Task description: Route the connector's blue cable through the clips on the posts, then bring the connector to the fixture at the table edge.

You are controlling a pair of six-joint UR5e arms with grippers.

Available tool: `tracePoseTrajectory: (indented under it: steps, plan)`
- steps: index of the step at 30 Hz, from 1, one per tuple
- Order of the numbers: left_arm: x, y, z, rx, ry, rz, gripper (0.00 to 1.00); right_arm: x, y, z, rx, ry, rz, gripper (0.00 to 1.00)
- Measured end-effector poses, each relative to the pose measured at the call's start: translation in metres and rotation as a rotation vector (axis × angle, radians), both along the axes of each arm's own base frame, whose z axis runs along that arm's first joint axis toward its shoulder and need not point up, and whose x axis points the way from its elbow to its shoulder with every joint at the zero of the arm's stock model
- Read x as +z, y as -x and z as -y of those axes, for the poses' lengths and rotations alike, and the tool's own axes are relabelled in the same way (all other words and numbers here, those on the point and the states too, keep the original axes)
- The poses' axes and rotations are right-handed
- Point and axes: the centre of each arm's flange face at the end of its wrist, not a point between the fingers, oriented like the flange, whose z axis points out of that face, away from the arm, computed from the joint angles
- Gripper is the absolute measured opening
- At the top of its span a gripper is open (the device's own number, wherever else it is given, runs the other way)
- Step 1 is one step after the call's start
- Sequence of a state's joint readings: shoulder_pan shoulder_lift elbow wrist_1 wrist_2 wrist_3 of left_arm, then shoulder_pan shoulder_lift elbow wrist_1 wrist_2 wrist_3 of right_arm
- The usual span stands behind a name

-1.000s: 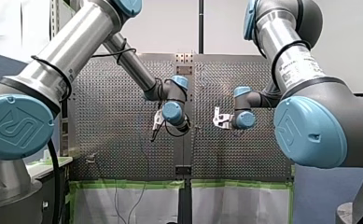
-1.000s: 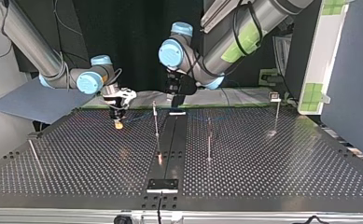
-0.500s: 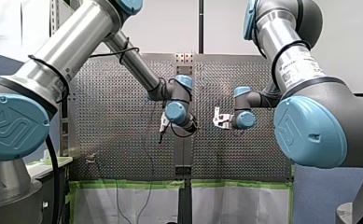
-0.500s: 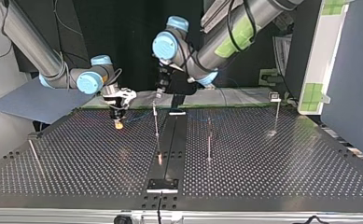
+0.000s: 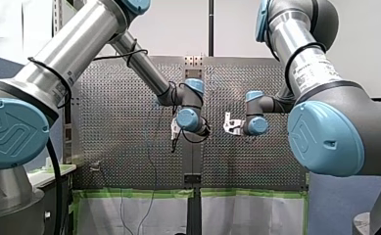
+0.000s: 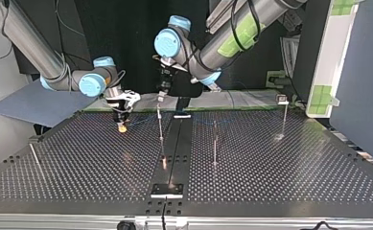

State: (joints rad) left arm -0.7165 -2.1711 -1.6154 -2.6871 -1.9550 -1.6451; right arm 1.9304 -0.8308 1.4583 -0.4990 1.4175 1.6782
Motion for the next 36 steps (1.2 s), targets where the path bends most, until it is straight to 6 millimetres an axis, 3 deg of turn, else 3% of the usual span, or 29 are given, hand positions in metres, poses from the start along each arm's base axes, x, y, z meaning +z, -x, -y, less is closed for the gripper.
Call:
tracePoseTrajectory:
  steps: [11, 20, 36]
  plan:
    - [-0.013, 0.001, -0.021, 0.085, -0.046, -0.020, 1.00, 0.000, 0.000, 0.000, 0.000, 0.000, -0.001, 0.00]
    - [-0.027, -0.005, -0.025, 0.092, -0.053, -0.024, 1.00, 0.000, -0.001, -0.001, 0.002, -0.001, -0.003, 0.00]
    - [-0.025, -0.014, -0.023, 0.078, -0.007, 0.007, 1.00, 0.000, -0.001, -0.001, 0.002, 0.001, -0.003, 0.00]
